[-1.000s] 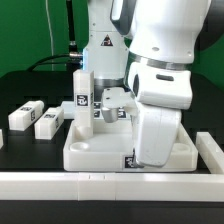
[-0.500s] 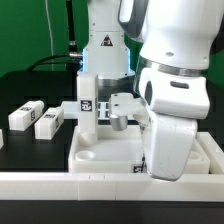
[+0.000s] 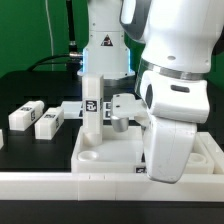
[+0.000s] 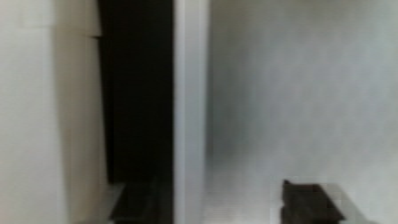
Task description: Assemble desk
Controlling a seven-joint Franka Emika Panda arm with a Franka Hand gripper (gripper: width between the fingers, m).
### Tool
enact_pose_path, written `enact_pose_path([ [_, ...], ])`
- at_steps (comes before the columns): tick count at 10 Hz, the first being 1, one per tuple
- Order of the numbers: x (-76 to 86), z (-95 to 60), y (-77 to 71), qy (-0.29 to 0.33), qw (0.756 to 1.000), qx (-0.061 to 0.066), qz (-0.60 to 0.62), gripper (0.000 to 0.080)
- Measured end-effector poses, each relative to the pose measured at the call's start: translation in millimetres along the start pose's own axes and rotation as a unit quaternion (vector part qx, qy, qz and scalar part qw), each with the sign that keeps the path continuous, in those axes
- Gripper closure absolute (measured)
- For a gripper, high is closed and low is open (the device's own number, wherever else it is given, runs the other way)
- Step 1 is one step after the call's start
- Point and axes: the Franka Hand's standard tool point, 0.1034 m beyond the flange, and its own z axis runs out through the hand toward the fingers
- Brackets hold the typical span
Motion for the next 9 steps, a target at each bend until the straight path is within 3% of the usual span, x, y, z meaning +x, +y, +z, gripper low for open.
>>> enact_pose_path([
  [1, -3.8, -7.3, -5.8, -0.003, 1.000, 0.014, 0.000, 0.0318],
  [2, -9.8, -20.7, -5.6, -0.009, 1.000, 0.017, -0.003, 0.0206],
  [5, -27.3, -57.5, -0.9, -0.012, 1.000, -0.002, 0.008, 0.0153],
  [9, -51.6, -76.8, -6.7, -0.011, 0.999, -0.010, 0.031, 0.0151],
])
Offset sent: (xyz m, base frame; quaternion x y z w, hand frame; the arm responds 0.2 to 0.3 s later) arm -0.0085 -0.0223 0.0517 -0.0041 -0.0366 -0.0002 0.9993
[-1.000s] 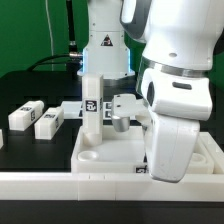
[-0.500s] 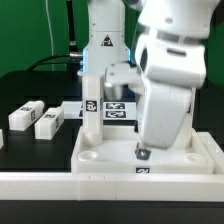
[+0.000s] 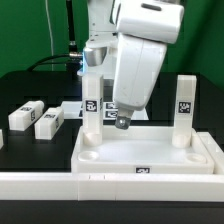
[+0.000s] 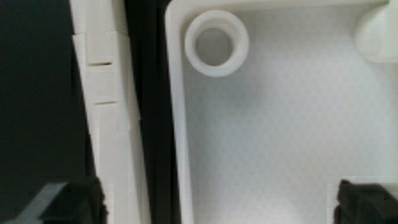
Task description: Assemble desk
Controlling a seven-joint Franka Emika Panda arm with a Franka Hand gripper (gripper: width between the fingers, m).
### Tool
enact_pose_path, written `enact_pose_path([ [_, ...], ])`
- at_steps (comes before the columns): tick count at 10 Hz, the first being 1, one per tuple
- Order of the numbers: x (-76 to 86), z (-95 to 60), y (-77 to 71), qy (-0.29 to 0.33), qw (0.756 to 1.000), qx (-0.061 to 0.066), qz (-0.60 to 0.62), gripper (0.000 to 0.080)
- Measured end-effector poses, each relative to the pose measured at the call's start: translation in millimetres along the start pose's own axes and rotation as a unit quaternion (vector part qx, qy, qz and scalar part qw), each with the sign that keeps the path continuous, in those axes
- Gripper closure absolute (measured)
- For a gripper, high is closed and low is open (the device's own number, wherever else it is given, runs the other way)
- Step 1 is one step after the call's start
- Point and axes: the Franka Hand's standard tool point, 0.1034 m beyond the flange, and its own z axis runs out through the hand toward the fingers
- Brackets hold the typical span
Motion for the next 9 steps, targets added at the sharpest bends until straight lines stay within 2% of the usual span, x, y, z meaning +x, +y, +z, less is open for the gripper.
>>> enact_pose_path([
  [5, -1.9, 2.8, -1.9, -0.001, 0.999, 0.005, 0.031, 0.0151],
  [7, -10.6, 2.5, -9.6, -0.015, 0.986, 0.031, 0.161, 0.0151],
  [8, -11.7, 1.3, -10.0, -0.020, 0.979, 0.035, 0.201, 0.0151],
  [9, -10.9, 2.4, -9.7, -0.020, 0.973, 0.034, 0.227, 0.0151],
])
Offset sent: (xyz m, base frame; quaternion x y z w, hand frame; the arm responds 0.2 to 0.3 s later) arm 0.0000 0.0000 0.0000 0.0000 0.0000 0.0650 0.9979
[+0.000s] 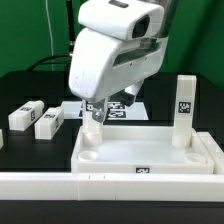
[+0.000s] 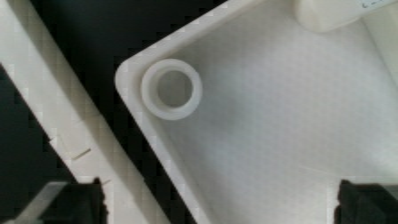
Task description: Assemble desk
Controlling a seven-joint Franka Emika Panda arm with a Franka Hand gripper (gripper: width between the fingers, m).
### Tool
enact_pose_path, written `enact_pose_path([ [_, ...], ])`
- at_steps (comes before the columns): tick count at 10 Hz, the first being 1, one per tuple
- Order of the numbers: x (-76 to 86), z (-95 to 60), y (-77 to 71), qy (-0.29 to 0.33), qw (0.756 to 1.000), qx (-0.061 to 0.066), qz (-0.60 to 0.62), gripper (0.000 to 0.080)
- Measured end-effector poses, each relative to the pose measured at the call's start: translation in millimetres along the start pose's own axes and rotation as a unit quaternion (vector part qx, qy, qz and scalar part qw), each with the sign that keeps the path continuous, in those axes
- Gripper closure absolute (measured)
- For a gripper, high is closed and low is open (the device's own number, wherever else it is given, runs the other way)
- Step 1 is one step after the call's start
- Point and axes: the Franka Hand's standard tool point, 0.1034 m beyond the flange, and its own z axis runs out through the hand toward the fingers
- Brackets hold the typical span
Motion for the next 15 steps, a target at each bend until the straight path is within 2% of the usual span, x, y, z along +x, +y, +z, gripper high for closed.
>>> enact_pose_path([
  [2, 0.1, 0.4, -0.3, 0.000, 0.998, 0.000, 0.065, 0.0151],
  [3, -1.5, 0.0, -1.5, -0.001, 0.992, 0.006, 0.123, 0.0151],
  [4, -10.7, -3.6, -4.5, -0.005, 0.979, 0.027, 0.200, 0.0151],
  [5, -19.5, -6.4, -5.5, 0.006, 0.968, 0.039, 0.248, 0.0151],
  [6, -32.7, -4.9, -11.7, 0.016, 0.955, 0.060, 0.291, 0.0151],
  [7, -49.9, 0.4, -10.5, 0.030, 0.937, 0.085, 0.337, 0.0151],
  [8, -78.0, 13.8, 0.6, 0.043, 0.917, 0.101, 0.383, 0.0151],
  [9, -98.6, 25.8, 7.6, 0.037, 0.902, 0.103, 0.418, 0.0151],
  [10, -92.5, 24.3, 5.4, 0.033, 0.885, 0.105, 0.453, 0.0151],
  [11, -89.9, 24.3, 4.0, 0.031, 0.879, 0.105, 0.464, 0.0151],
  [14, -93.5, 26.0, 4.6, 0.029, 0.878, 0.107, 0.465, 0.0151],
  [15, -105.3, 28.1, 5.2, 0.007, 0.877, 0.129, 0.463, 0.0151],
])
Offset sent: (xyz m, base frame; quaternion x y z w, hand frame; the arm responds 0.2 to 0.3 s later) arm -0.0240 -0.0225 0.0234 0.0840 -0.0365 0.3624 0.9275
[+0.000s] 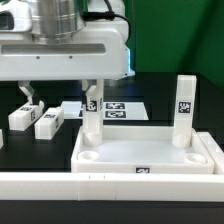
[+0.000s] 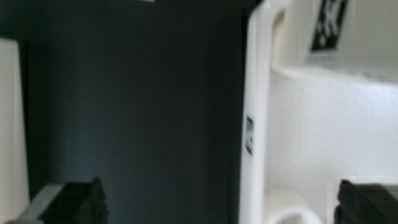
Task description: Assemble desk
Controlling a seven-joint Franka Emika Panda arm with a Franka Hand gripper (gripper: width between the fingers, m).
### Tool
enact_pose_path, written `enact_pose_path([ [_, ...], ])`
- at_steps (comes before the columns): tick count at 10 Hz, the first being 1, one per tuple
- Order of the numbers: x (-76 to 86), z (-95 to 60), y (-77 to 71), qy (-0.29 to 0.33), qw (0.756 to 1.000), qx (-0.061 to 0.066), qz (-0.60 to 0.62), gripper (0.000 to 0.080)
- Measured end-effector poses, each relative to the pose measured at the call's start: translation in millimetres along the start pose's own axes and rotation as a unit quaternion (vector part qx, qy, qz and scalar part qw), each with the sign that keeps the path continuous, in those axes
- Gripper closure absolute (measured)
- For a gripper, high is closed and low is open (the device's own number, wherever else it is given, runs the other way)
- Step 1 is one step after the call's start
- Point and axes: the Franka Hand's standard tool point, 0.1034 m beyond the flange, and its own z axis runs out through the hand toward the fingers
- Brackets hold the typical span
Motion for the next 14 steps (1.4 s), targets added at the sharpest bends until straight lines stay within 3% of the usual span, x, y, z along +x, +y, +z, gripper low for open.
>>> enact_pose_path([
  [1, -4.9, -1.4, 19.6, -0.014, 1.000, 0.023, 0.013, 0.0151],
  [2, -10.9, 1.8, 39.5, -0.011, 0.999, 0.038, 0.033, 0.0151],
  [3, -20.1, 11.5, 56.1, -0.007, 0.998, 0.039, 0.042, 0.0151],
  [4, -26.7, 17.2, 63.5, -0.011, 0.998, 0.041, 0.049, 0.0151],
  [7, -26.5, 18.5, 61.0, -0.019, 0.998, 0.043, 0.048, 0.0151],
  [8, -31.3, 20.7, 58.5, -0.041, 0.996, 0.052, 0.055, 0.0151],
  [9, -40.9, 23.5, 58.1, -0.104, 0.989, 0.074, 0.078, 0.0151],
  [10, -40.8, 26.3, 62.8, -0.146, 0.982, 0.086, 0.085, 0.0151],
  [14, -52.5, 37.1, 56.0, -0.255, 0.957, 0.112, 0.079, 0.0151],
])
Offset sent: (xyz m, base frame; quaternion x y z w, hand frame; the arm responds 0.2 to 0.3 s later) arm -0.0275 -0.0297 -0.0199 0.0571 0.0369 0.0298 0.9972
